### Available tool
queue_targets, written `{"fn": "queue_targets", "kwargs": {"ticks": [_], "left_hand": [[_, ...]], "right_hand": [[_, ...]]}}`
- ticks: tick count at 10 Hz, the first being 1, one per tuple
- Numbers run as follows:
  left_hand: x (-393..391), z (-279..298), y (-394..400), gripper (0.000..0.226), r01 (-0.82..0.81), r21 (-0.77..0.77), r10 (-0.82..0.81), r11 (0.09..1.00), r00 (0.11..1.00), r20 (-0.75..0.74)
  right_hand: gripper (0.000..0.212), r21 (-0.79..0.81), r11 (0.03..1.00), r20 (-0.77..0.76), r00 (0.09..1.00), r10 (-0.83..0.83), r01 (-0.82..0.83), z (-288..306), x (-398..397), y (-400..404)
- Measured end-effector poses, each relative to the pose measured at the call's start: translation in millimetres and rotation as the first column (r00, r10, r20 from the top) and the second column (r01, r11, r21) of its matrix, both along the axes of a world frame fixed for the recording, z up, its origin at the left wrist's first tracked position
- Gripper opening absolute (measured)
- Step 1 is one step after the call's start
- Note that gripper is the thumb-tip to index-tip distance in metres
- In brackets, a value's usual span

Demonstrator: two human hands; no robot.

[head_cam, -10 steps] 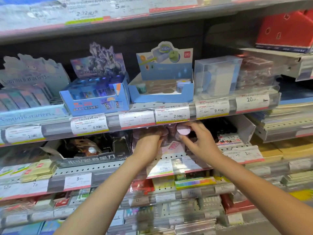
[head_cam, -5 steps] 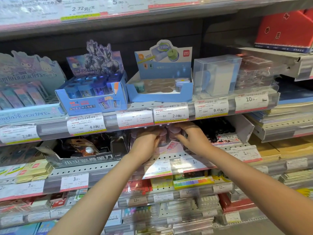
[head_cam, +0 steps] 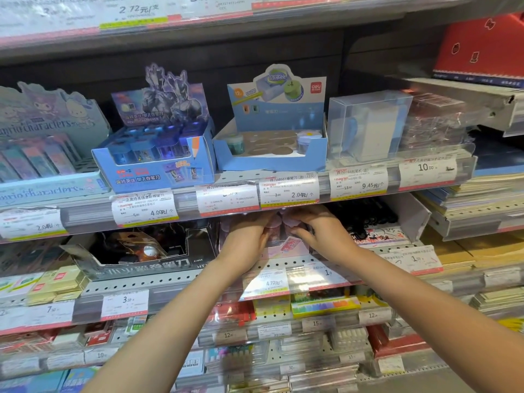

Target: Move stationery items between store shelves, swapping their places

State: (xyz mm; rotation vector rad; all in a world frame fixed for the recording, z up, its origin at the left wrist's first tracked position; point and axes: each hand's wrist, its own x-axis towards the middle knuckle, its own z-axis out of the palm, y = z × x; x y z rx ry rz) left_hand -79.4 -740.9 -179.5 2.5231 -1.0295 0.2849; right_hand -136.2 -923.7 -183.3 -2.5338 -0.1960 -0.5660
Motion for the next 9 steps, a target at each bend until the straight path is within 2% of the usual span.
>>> {"fn": "queue_targets", "kwargs": {"ticks": [1,2,4,5,6,7,8,9], "left_hand": [[2,-1,2,0.044,0.011,-0.004,-0.011,1.0,1.0,0.005],[2,0,3,0.032,0.031,-0.017,-0.031,0.999,1.0,0.0],[0,3,7,0.036,0.048,0.034,-0.046,0.998,0.998,-0.051],[-1,11,8,0.037,0.044,0.055,-0.037,0.998,0.992,-0.123],[-4,15,9,0.036,0.02,0.07,-0.01,0.997,0.99,-0.143],[-12,17,13,0.018,-0.038,0.059,0.045,0.998,0.992,-0.115],[-19,16,18,0.026,-0.004,-0.054,0.002,0.999,0.999,-0.041],[-32,14,26,0.04,0.023,-0.137,-0.021,0.99,1.0,0.014]], "right_hand": [[0.03,-0.074,0.997,0.007,1.0,0.012,-0.011,4,0,-1],[0.032,-0.169,0.985,0.011,1.0,0.029,-0.026,8,0,-1],[0.045,-0.183,0.982,-0.036,0.998,-0.055,0.047,15,-6,2],[0.035,-0.194,0.98,-0.06,0.997,-0.051,0.038,19,-8,0],[0.035,-0.171,0.985,-0.087,0.996,-0.03,0.015,21,-11,-1],[0.039,-0.127,0.991,-0.061,0.997,-0.056,0.048,21,-19,1],[0.037,-0.027,0.996,-0.01,0.996,-0.09,0.09,19,-31,4],[0.036,0.159,0.983,0.0,0.995,-0.098,0.096,18,-51,8]]}}
